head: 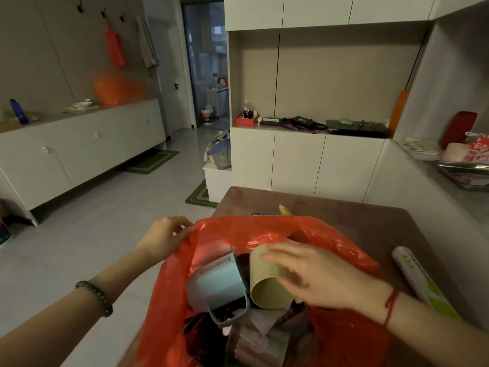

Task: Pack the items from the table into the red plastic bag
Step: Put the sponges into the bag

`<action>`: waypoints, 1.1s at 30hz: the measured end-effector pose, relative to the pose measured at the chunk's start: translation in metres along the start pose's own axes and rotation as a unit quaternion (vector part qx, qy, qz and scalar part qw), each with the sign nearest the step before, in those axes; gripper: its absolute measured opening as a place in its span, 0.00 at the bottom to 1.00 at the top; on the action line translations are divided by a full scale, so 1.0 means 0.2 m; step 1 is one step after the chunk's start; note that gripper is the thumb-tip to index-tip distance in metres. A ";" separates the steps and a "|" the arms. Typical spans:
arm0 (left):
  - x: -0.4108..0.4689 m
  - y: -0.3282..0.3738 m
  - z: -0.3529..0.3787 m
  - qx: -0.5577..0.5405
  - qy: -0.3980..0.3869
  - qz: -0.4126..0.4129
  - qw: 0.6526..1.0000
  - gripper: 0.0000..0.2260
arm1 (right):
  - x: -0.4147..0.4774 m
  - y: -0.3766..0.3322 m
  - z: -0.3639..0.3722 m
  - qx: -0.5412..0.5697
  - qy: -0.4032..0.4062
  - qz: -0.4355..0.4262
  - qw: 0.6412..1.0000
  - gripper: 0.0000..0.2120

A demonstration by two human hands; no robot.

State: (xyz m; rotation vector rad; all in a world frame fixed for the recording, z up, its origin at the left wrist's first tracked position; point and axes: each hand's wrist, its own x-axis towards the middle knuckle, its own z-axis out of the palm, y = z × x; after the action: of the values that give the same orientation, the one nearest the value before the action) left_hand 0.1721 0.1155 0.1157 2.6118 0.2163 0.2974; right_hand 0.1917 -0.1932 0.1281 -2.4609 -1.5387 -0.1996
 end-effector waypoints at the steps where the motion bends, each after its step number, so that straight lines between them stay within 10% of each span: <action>1: 0.01 0.00 0.00 -0.021 0.002 0.002 1.000 0.08 | 0.06 0.01 -0.10 0.060 0.055 0.013 0.997 0.17; 6: 0.09 0.01 0.02 -0.092 -0.015 0.012 0.996 0.08 | 0.48 0.36 -0.32 0.197 0.251 0.203 0.926 0.12; 18: 0.60 0.01 0.12 -0.108 -0.041 0.010 0.993 0.18 | 0.78 1.06 0.62 0.201 -0.092 0.480 0.849 0.47; 25: 0.96 0.13 0.44 -0.293 -0.164 -0.115 0.935 0.22 | 0.71 1.21 0.56 0.022 -0.034 0.466 0.884 0.14; 30: 1.09 0.19 0.57 -0.527 -0.265 -0.243 0.770 0.32 | 0.78 1.05 0.32 0.013 0.167 0.199 0.965 0.26; 33: 1.13 0.17 0.62 -0.606 -0.268 -0.234 0.711 0.24 | 0.83 1.00 0.40 -0.070 0.123 0.012 0.990 0.36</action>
State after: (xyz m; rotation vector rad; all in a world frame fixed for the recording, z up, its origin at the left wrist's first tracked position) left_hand 0.4245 0.0761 0.0647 1.1600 0.3154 -0.4062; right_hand 0.4438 -0.1128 0.0662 -2.4465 -1.4319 -0.6031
